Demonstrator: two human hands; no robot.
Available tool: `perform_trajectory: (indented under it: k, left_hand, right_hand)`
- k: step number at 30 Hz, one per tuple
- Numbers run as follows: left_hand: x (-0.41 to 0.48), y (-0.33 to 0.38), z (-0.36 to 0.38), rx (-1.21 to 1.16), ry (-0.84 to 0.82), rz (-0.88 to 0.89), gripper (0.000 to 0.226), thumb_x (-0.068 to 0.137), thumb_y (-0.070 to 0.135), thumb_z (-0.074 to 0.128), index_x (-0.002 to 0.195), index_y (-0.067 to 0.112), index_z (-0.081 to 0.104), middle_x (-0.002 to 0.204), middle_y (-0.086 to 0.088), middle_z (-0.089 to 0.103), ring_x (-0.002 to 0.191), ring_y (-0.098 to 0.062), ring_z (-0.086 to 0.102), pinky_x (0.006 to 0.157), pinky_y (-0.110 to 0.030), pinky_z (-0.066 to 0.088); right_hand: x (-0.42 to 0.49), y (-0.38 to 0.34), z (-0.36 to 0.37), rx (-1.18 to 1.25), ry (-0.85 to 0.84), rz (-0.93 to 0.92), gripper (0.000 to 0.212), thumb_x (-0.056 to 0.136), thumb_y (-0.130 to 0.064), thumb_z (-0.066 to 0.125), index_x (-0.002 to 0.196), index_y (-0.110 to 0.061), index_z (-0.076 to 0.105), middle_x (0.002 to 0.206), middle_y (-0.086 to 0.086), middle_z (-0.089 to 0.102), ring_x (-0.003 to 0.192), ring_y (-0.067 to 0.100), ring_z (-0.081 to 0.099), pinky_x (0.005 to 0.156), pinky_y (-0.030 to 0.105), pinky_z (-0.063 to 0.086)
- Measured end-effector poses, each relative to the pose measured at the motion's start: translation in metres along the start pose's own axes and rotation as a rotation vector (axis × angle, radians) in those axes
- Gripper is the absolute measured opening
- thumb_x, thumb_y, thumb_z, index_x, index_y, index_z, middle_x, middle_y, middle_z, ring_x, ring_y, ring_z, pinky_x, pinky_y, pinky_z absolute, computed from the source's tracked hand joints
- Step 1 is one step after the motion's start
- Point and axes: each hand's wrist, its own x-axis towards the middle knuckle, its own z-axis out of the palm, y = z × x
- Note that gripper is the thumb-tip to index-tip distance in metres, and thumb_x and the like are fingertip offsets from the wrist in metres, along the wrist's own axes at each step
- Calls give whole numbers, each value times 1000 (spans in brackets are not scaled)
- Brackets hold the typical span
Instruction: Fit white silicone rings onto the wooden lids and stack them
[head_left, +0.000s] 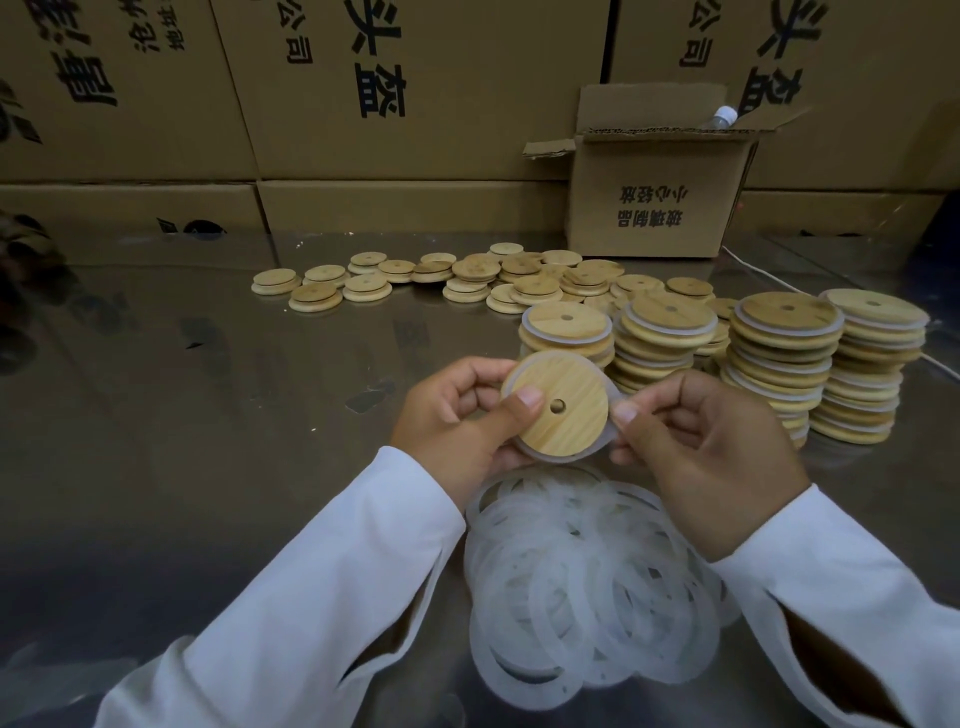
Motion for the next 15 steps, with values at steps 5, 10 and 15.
perform_trajectory:
  k: [5,10,15]
  left_hand:
    - [0,-1,1,-8,-32,-27,13,80,3,59,93,5,62,76,-12,67,66,-16,68,54,-25,56]
    - [0,1,0,-61,-59,-67,27,68,11,63,94,3,62,75,-10,70,69,-19,69,59,-30,58]
    - [-1,0,1,-136,-69,-110,37,61,15,62,96,3,63,84,-12,70,75,-21,69,64,-32,59]
  right_hand:
    - [2,0,-2,135,-45,67,14,81,-6,61,68,-12,60,54,-2,66,47,7,60,53,17,53]
    - [3,-4,-7,343,-127,185,7,69,-14,66,62,-14,67,53,3,66,45,9,58,49,17,51]
    - [5,-6,-12,439,-186,274,11,49,-27,65,55,-20,72,52,3,65,43,8,58,49,18,53]
